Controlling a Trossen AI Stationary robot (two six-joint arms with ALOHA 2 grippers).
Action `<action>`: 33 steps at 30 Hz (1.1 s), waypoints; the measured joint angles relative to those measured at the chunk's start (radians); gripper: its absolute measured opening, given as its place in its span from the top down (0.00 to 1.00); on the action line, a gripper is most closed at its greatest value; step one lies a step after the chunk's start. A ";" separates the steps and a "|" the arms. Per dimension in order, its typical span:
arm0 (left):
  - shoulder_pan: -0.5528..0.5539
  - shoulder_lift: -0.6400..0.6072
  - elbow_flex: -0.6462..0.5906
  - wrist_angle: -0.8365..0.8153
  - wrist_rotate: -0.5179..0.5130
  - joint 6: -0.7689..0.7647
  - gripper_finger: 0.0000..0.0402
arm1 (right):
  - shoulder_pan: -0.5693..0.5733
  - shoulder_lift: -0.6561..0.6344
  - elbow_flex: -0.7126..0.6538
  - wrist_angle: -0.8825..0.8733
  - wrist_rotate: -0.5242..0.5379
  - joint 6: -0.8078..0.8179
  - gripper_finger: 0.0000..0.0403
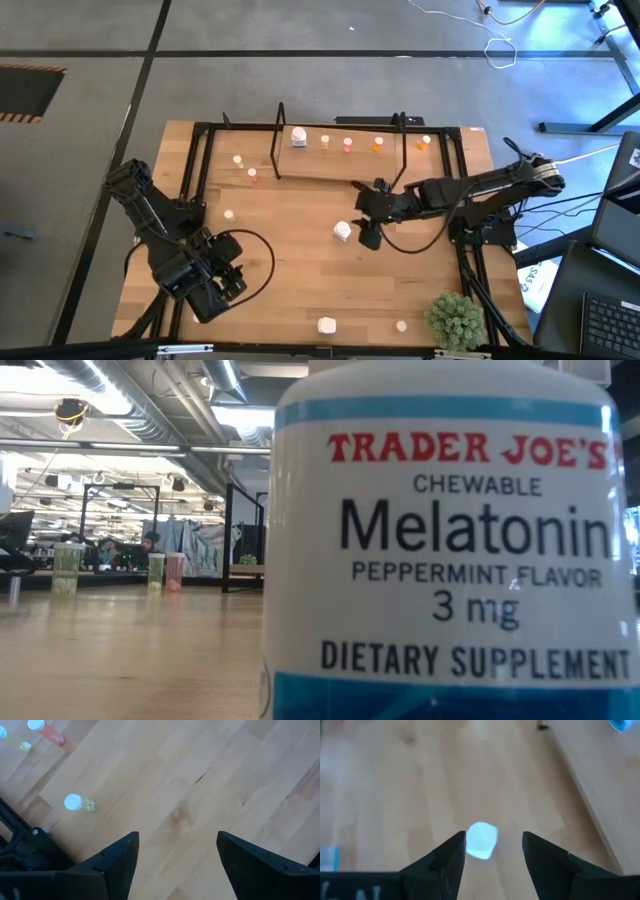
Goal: Pick and place medicine bottles onto shelf by color
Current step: Put the top white pill bottle on the shelf aligned with the other white pill bottle
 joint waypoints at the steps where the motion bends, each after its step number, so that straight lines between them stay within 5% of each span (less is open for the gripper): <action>1: 0.000 0.000 0.000 0.000 0.000 -0.002 0.35 | -0.002 0.013 0.000 0.000 -0.001 0.025 0.51; 7: 0.000 0.000 0.000 0.000 0.000 -0.003 0.35 | -0.003 0.107 0.000 0.009 -0.001 0.151 0.51; 22: 0.003 0.000 0.000 0.000 -0.051 0.005 0.35 | -0.043 0.207 0.000 0.021 -0.054 0.125 0.51; 33: 0.078 0.000 0.000 0.001 -0.157 0.223 0.35 | -0.045 0.207 0.000 0.020 -0.081 0.090 0.51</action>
